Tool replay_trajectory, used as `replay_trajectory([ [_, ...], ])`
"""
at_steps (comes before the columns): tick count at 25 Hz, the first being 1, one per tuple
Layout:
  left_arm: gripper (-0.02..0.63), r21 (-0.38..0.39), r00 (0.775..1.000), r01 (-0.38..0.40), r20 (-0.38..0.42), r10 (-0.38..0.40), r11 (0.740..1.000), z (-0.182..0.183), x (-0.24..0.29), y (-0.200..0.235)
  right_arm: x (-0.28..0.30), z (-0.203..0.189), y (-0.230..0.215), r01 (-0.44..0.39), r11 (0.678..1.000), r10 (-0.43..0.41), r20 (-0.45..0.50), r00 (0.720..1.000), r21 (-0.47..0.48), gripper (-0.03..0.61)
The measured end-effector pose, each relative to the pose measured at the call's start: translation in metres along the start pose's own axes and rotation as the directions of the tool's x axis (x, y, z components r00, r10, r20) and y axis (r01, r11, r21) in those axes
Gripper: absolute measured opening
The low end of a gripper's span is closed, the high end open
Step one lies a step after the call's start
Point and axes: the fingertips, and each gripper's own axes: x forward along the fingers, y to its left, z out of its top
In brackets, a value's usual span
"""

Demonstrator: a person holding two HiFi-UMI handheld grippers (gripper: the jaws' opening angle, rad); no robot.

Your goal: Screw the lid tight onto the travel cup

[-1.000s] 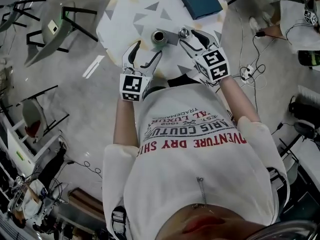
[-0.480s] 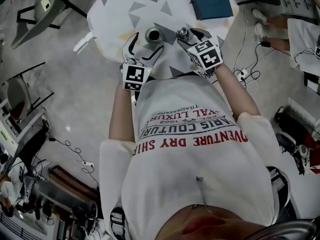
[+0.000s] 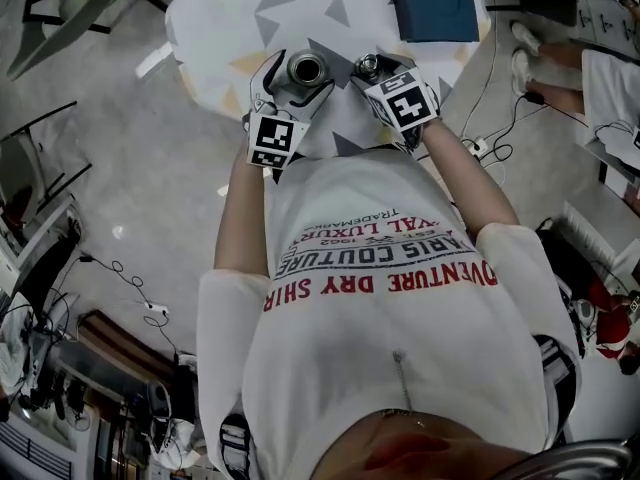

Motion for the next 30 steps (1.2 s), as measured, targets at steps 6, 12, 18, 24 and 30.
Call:
replay_trajectory([
  [6, 0.405, 0.001, 1.0, 0.0, 0.015, 0.0, 1.0, 0.0, 0.008, -0.003, 0.002, 0.0, -0.002, 0.008, 1.0, -0.008, -0.003, 1.0, 0.019, 0.258],
  [12, 0.388, 0.022, 1.0, 0.005, 0.025, -0.005, 1.0, -0.002, 0.009, -0.002, 0.002, -0.001, -0.001, -0.007, 1.0, 0.007, -0.024, 1.0, -0.006, 0.258],
  [18, 0.385, 0.04, 0.997, 0.076, -0.018, -0.075, 0.996, -0.013, 0.011, -0.006, -0.004, 0.005, 0.003, -0.013, 0.994, 0.011, -0.016, 1.0, -0.11, 0.258],
  [24, 0.385, 0.09, 0.982, 0.185, -0.047, -0.182, 0.979, -0.015, 0.008, -0.01, -0.028, 0.04, 0.023, -0.062, 0.977, 0.075, 0.058, 0.995, -0.202, 0.258],
  [30, 0.387, 0.121, 0.963, 0.267, -0.069, -0.26, 0.956, -0.016, 0.007, -0.013, -0.066, 0.082, 0.057, -0.107, 0.927, 0.157, 0.111, 0.981, -0.359, 0.258],
])
